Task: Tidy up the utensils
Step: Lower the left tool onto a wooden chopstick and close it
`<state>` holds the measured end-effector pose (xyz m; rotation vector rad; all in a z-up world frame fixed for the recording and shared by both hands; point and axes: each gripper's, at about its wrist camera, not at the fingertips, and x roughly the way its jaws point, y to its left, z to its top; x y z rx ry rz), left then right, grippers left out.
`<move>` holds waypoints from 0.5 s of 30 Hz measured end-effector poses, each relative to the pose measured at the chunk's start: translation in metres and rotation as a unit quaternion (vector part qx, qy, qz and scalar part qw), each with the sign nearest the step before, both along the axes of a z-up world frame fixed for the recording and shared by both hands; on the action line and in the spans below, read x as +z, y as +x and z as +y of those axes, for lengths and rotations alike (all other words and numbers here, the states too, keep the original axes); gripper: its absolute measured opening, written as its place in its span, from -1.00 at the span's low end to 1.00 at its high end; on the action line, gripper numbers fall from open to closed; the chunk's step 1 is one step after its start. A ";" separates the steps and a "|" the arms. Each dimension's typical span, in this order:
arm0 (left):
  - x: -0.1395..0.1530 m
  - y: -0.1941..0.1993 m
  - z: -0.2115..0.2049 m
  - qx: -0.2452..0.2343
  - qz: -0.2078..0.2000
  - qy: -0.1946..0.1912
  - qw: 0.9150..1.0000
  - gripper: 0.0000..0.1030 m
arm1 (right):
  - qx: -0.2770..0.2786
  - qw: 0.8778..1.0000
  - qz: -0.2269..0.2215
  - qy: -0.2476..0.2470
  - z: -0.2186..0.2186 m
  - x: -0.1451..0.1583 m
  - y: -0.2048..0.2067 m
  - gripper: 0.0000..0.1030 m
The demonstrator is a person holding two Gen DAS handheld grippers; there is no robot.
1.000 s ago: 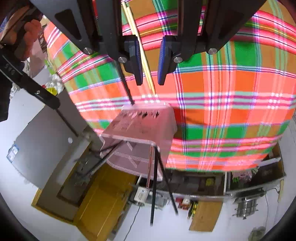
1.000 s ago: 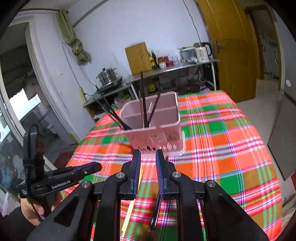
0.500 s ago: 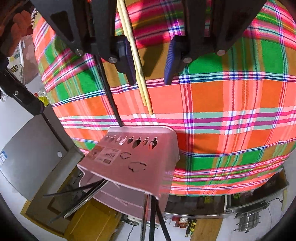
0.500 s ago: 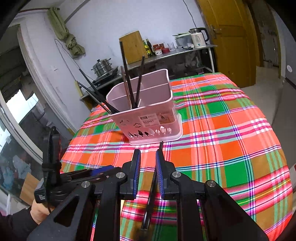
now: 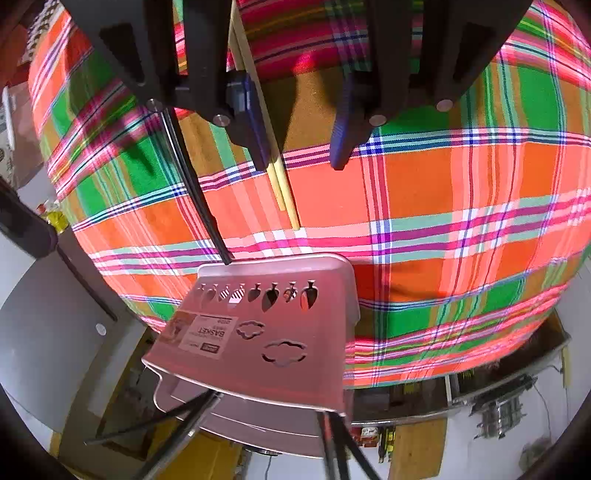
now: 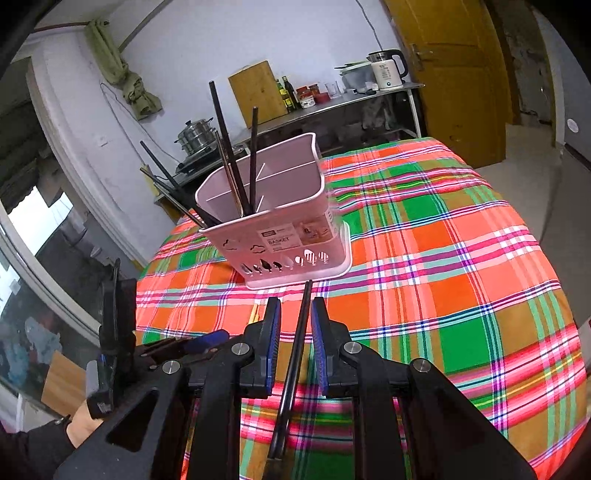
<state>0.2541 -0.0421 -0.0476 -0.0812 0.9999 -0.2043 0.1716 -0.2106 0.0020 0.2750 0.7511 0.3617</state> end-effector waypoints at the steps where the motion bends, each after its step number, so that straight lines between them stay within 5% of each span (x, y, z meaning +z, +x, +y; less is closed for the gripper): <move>1: 0.000 0.000 0.001 0.002 0.000 -0.001 1.000 -0.34 | 0.000 1.000 0.000 0.000 0.000 0.000 0.000 -0.67; 11: -0.002 -0.012 -0.007 -0.002 -0.003 0.064 0.998 -0.33 | 0.003 1.000 -0.004 0.002 0.000 0.003 -0.002 -0.67; 15: 0.000 -0.017 0.008 0.006 0.003 0.051 0.999 -0.71 | 0.004 1.000 -0.004 0.002 -0.001 0.002 -0.003 -0.67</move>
